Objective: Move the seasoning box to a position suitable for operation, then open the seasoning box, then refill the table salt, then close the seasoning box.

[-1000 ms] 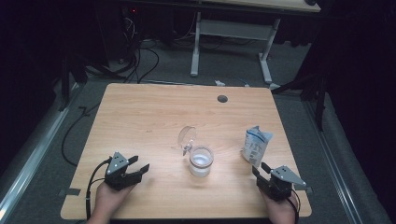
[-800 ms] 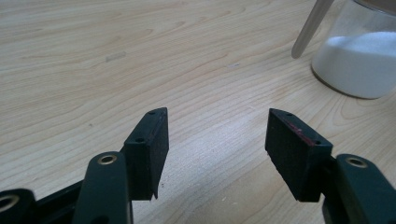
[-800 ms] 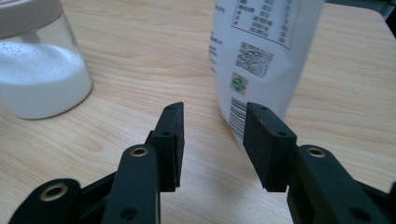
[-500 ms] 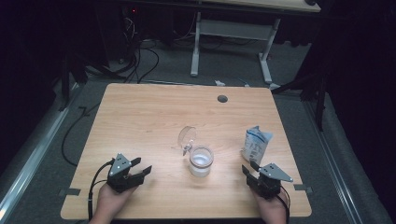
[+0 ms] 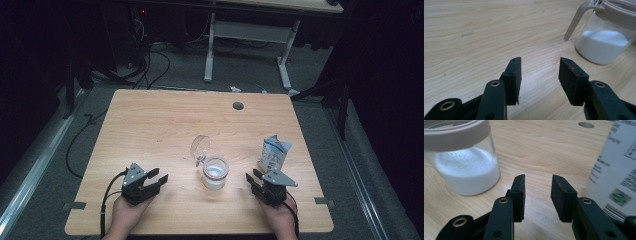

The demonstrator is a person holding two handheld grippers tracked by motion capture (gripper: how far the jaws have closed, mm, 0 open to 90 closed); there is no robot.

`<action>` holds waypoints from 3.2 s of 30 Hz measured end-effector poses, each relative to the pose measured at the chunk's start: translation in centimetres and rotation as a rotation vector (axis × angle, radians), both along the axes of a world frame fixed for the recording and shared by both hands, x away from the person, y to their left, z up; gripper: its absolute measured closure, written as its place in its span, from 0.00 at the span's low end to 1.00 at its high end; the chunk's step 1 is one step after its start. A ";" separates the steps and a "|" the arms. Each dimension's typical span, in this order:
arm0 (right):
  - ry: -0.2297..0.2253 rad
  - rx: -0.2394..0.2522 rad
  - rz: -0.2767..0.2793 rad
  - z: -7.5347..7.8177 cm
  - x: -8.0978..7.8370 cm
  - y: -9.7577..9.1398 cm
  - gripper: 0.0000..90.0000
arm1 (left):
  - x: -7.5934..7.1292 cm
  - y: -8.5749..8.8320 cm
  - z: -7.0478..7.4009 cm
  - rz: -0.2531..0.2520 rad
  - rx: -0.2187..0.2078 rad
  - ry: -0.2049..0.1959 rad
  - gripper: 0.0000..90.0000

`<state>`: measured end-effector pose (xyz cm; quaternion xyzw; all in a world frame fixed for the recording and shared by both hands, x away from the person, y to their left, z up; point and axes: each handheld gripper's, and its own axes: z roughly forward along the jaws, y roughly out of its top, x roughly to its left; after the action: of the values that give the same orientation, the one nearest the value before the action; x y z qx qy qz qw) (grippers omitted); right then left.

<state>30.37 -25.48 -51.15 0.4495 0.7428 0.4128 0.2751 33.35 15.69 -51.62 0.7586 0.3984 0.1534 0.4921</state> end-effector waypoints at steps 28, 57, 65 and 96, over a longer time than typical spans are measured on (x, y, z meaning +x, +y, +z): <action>0.002 -0.003 0.088 0.0 -0.2 1.9 0.78 | 2.4 -5.6 2.6 -0.031 -0.014 0.005 0.83; 0.007 -0.049 0.139 -0.3 0.0 3.8 1.00 | 4.1 -7.5 4.6 -0.011 -0.013 -0.029 1.00; -0.001 -0.046 0.153 -0.2 -0.1 4.1 1.00 | 4.3 -8.0 5.3 -0.011 -0.036 -0.045 1.00; 0.002 -0.055 0.163 -0.5 -0.3 4.0 1.00 | 2.5 -9.4 5.2 -0.064 -0.042 -0.067 0.99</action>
<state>30.08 -21.48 -51.65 0.3802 0.7883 0.4130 0.2521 35.89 6.31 -46.44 0.7549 0.3604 0.1544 0.5256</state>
